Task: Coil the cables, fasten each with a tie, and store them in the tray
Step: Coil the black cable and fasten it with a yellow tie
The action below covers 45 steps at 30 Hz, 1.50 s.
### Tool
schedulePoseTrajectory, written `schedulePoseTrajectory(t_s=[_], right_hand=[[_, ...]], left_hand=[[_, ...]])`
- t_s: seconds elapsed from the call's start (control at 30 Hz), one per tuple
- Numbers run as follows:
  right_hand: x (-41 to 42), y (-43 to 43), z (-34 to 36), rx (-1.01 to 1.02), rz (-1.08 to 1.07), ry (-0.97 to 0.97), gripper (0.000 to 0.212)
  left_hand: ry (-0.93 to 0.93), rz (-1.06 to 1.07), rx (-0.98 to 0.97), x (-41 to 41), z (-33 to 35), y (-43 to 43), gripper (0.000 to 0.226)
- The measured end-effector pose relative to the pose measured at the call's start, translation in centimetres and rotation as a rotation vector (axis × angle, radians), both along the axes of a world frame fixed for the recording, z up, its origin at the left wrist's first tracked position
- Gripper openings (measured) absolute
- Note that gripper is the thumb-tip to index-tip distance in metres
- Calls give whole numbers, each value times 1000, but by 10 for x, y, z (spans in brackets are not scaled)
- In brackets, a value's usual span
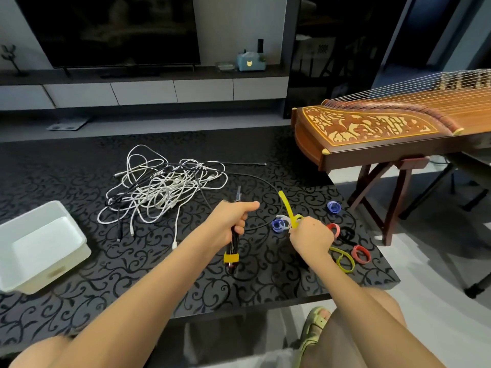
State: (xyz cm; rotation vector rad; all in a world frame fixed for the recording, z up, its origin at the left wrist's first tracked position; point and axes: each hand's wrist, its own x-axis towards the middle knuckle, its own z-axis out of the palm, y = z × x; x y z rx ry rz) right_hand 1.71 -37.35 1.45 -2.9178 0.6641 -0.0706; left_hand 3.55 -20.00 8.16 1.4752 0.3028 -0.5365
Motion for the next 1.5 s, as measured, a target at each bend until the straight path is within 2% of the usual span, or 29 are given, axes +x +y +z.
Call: schedulePoseTrajectory(t_s=[0.07, 0.13, 0.2, 0.23, 0.3, 0.47, 0.53, 0.63, 0.73, 0.87, 1.0, 1.17, 1.27, 1.3, 1.4, 1.5], right_hand=[[2, -7, 2, 321, -17, -83, 35], [2, -13, 7, 806, -52, -167, 33], [2, -19, 10, 1187, -141, -156, 24], [3, -22, 10, 1297, -180, -106, 20], [3, -27, 9, 1416, -223, 0, 18], [-1, -31, 12, 1625, -170, 109, 20], [-3, -31, 18, 1696, -128, 139, 20], [-3, -35, 27, 1711, -73, 177, 24], [-4, -37, 32, 1681, -39, 205, 23], [-9, -40, 36, 1673, -29, 185, 19], [-22, -57, 43, 1686, -47, 109, 19], [-36, -70, 48, 1549, -53, 17, 26], [-41, -68, 49, 1452, -70, -93, 13], [-42, -66, 49, 1397, -65, -143, 15], [-40, -54, 56, 1256, 53, -312, 22], [-34, -30, 72, 1306, 318, -339, 16]], left_hand=[[60, -26, -31, 6, -9, -4, 17], [130, -52, -120, 10, -16, -8, 19], [198, -54, -261, 13, -22, -11, 19], [221, -51, -317, 14, -25, -12, 19], [213, -65, -333, 14, -32, -13, 19], [-55, -41, -30, 12, -51, -35, 29], [-57, 1, -30, 14, -50, -45, 30], [109, -110, -104, 19, -41, -58, 38], [177, -210, -117, 24, -40, -70, 36], [178, -67, -171, 30, -41, -79, 32], [102, 16, -70, 38, -46, -76, 28], [134, -172, 66, 41, -40, -81, 18], [168, -214, 91, 43, -35, -82, 18], [187, -223, 77, 43, -32, -80, 18], [178, -335, 55, 36, -22, -73, 14], [56, -508, 89, 24, -11, -64, 21]])
